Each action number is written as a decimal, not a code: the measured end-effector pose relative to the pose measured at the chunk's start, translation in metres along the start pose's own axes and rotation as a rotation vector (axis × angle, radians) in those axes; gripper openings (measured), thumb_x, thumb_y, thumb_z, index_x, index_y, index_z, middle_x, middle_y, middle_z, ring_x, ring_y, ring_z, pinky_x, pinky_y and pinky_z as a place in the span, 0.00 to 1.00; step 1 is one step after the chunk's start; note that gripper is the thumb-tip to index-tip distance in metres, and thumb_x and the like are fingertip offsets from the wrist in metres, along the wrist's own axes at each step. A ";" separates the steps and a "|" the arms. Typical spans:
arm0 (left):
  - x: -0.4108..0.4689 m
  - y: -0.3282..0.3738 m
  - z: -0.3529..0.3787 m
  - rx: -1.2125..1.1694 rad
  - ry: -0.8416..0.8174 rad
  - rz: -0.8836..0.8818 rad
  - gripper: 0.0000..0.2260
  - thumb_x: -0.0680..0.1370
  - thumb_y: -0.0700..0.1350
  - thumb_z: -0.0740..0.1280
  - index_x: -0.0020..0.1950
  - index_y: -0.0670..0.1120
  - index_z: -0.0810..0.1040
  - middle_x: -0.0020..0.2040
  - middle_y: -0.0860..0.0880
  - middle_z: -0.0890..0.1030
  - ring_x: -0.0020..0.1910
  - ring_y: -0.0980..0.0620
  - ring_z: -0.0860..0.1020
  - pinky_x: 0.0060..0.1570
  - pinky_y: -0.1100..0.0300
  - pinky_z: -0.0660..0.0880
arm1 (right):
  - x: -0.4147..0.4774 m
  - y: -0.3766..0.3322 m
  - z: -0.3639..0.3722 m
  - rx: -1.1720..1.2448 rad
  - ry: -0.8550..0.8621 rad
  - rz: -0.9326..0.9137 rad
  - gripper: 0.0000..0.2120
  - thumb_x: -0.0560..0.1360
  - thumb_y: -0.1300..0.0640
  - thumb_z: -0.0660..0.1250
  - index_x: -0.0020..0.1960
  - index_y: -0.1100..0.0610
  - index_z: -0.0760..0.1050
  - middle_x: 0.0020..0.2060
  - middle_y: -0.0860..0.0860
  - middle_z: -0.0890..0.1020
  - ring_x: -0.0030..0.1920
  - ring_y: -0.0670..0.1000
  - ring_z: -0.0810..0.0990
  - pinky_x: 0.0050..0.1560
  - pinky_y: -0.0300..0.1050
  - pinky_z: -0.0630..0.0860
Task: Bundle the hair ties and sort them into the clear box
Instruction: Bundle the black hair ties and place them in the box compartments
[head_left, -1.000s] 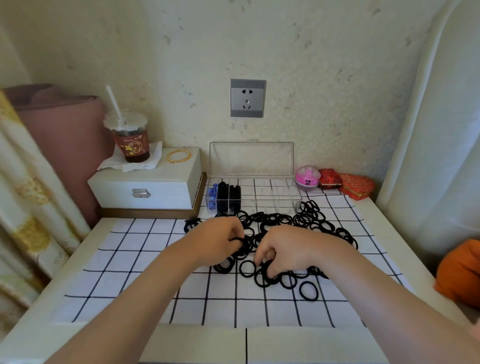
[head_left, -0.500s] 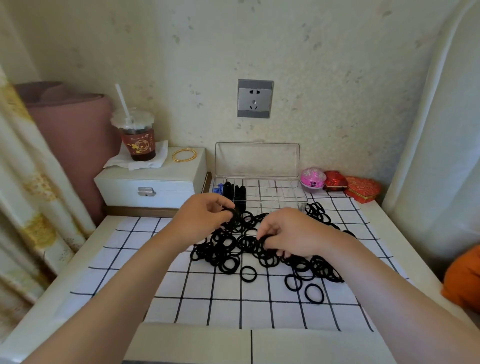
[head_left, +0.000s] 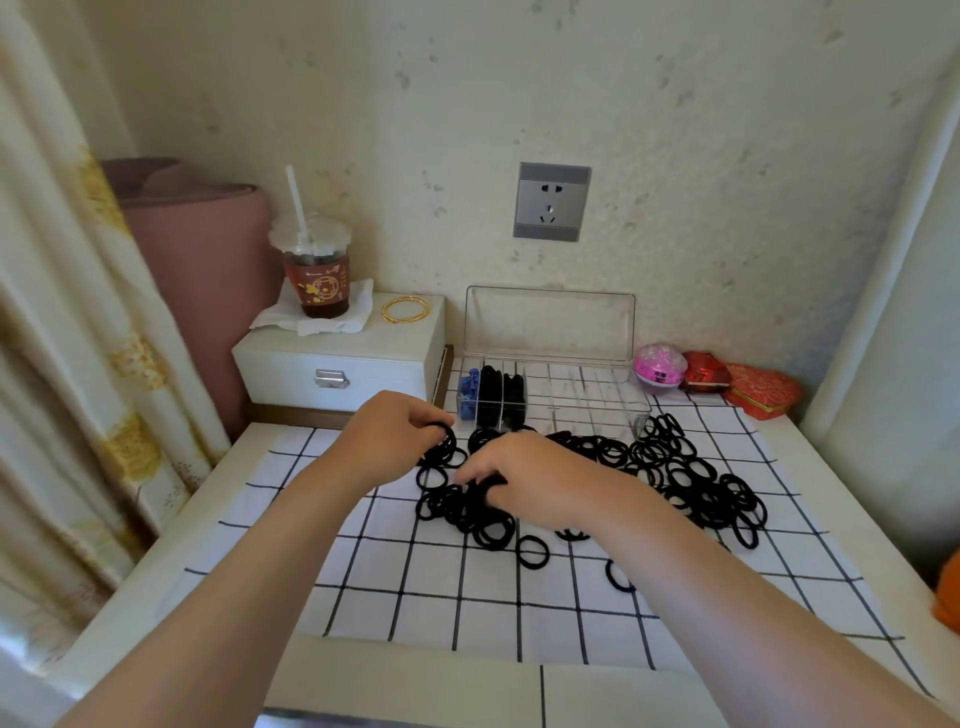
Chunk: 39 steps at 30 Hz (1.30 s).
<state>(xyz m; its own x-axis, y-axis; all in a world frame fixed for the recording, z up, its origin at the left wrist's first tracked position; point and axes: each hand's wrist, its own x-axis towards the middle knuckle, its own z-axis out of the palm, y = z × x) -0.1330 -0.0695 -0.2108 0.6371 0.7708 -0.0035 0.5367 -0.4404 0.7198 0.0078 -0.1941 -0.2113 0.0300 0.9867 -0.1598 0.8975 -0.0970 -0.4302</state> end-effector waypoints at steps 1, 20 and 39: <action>0.000 -0.001 0.000 0.007 0.002 0.000 0.11 0.78 0.43 0.68 0.58 0.52 0.84 0.56 0.51 0.84 0.47 0.58 0.78 0.44 0.69 0.71 | 0.002 -0.002 0.003 -0.034 -0.011 -0.009 0.23 0.78 0.65 0.63 0.70 0.48 0.75 0.63 0.49 0.79 0.62 0.48 0.77 0.57 0.35 0.70; 0.001 0.011 0.024 -0.261 -0.010 -0.079 0.09 0.75 0.43 0.71 0.54 0.52 0.85 0.50 0.52 0.85 0.43 0.56 0.83 0.51 0.60 0.81 | -0.012 0.022 -0.026 0.686 0.306 0.211 0.08 0.78 0.63 0.68 0.50 0.52 0.83 0.39 0.51 0.87 0.37 0.50 0.86 0.34 0.40 0.76; 0.004 0.035 0.045 -0.797 -0.490 -0.068 0.14 0.78 0.44 0.69 0.63 0.45 0.81 0.58 0.47 0.84 0.58 0.51 0.81 0.59 0.57 0.78 | -0.015 0.032 -0.023 0.596 0.353 0.388 0.04 0.74 0.52 0.70 0.44 0.52 0.80 0.32 0.57 0.86 0.28 0.52 0.80 0.27 0.40 0.74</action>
<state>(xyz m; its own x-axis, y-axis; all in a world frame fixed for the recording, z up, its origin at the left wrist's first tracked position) -0.0870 -0.1029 -0.2164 0.8778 0.4232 -0.2244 0.1596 0.1834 0.9700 0.0468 -0.2094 -0.2020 0.5200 0.8414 -0.1473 0.4107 -0.3975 -0.8205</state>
